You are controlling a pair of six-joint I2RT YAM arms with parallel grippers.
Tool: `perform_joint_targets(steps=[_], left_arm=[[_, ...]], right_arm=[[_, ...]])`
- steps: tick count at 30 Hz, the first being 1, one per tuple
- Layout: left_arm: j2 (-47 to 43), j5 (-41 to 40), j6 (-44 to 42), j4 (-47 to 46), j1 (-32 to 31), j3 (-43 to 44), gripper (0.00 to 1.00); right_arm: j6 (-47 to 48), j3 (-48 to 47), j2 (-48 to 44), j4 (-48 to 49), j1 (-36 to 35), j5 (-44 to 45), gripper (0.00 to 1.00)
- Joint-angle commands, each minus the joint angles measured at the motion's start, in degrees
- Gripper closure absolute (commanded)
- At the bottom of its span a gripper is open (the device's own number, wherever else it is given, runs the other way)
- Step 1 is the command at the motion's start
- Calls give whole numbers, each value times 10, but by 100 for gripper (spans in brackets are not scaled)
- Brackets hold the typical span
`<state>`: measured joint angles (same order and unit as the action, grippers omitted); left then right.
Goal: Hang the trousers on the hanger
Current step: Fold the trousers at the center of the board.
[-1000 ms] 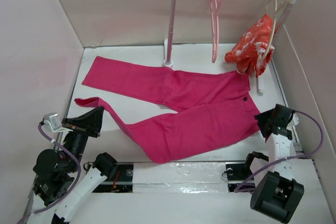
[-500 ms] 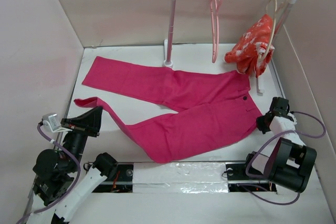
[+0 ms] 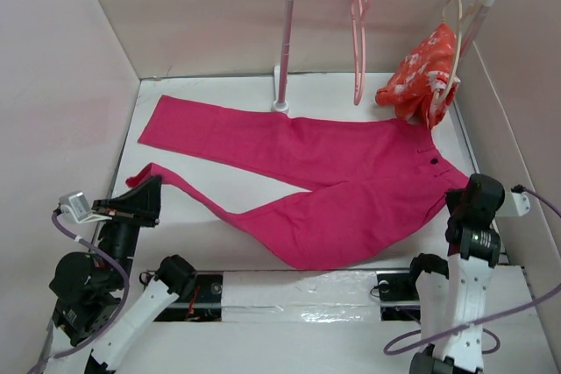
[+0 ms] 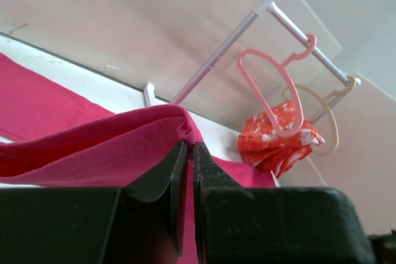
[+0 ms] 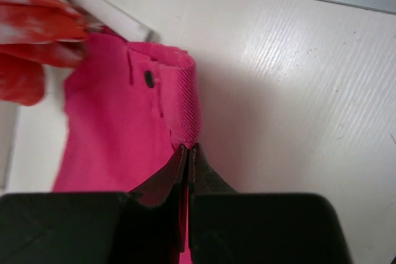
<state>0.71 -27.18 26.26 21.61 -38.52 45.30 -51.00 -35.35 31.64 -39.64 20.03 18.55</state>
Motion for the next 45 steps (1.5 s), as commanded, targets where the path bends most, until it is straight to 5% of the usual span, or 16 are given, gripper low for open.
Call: perform_joint_targets(steps=[1, 9, 18, 20, 22, 25, 26, 28, 29, 30, 31, 35, 45], left_arm=[[-13, -31, 12, -56, 2, 36, 100], [84, -92, 63, -68, 2, 62, 100], [197, -263, 195, -86, 2, 17, 100], [252, -302, 188, -113, 2, -6, 100], [356, -351, 260, -42, 2, 33, 100], [437, -411, 248, 9, 21, 116, 100], [474, -383, 201, -18, 47, 143, 100], [503, -300, 148, -62, 193, 157, 100], [528, -188, 134, -74, 260, 168, 100], [541, -117, 131, -77, 406, 172, 100], [572, -51, 133, -78, 442, 174, 100], [643, -60, 158, -39, 455, 225, 100], [746, -103, 95, -111, 458, 288, 100]], right_arm=[[-13, -37, -67, -68, -4, 10, 100], [51, -176, -84, -176, -4, 56, 98], [146, -221, -61, -154, -4, 16, 100], [151, -205, -37, -134, -12, -3, 100], [164, -192, -31, -117, -12, -22, 100], [174, -169, -30, -71, -12, -24, 100], [174, -170, -20, -68, -12, -24, 100], [175, -169, -10, -53, -12, -25, 100], [177, -168, -4, -45, -12, -32, 100], [178, -160, -3, -30, -12, -33, 100], [178, -153, -2, -19, -12, -33, 100], [180, -118, 18, 33, -12, -45, 100], [190, -125, 175, 162, 14, -50, 100]])
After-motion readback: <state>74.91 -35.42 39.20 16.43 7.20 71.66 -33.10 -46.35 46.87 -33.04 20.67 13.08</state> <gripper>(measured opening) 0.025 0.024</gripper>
